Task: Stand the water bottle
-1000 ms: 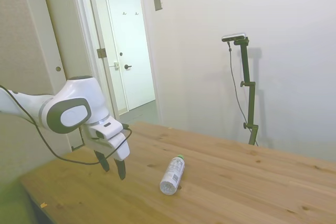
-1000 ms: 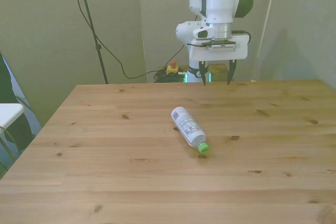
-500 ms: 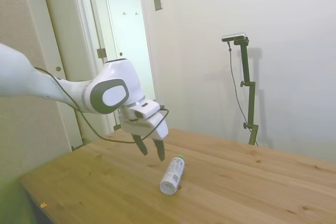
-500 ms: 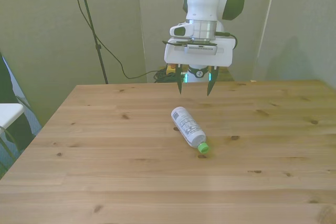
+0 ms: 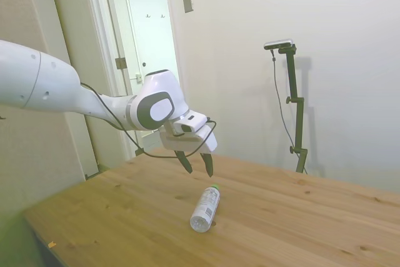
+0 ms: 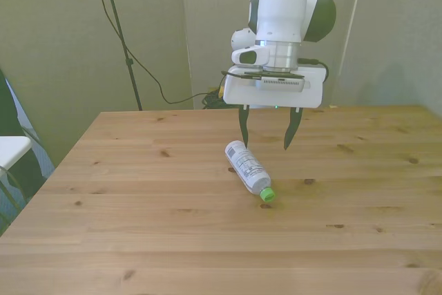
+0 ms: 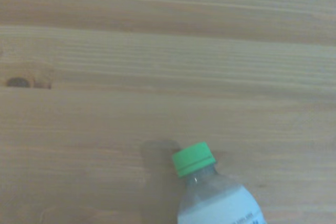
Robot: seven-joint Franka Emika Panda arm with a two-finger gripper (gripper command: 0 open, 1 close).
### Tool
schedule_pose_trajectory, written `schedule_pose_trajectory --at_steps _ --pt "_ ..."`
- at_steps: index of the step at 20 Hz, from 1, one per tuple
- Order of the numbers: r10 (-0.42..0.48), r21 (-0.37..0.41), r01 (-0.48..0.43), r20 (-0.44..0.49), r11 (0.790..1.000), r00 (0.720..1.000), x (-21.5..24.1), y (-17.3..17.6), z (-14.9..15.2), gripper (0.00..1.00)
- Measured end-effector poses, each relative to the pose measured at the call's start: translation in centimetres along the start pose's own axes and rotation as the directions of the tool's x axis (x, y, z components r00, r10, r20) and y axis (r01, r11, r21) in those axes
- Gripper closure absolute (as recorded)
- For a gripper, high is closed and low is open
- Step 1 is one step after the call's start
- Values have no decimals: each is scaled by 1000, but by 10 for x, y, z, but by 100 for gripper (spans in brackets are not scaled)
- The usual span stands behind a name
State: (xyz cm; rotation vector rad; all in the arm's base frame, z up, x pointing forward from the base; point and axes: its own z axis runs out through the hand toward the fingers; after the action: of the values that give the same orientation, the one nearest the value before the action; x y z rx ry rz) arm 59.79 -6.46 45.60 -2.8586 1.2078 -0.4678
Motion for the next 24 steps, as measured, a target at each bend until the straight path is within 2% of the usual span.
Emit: schedule_pose_trajectory --at_steps 4,9,16,24 --pt "-52 21 53 -15 998 999 1 -19 14 0" --pt "-101 11 101 1 995 995 6 -27 40 0" --pt "-110 -20 110 24 994 994 16 -28 76 0" --pt "-102 -44 104 31 994 994 27 -28 103 0"
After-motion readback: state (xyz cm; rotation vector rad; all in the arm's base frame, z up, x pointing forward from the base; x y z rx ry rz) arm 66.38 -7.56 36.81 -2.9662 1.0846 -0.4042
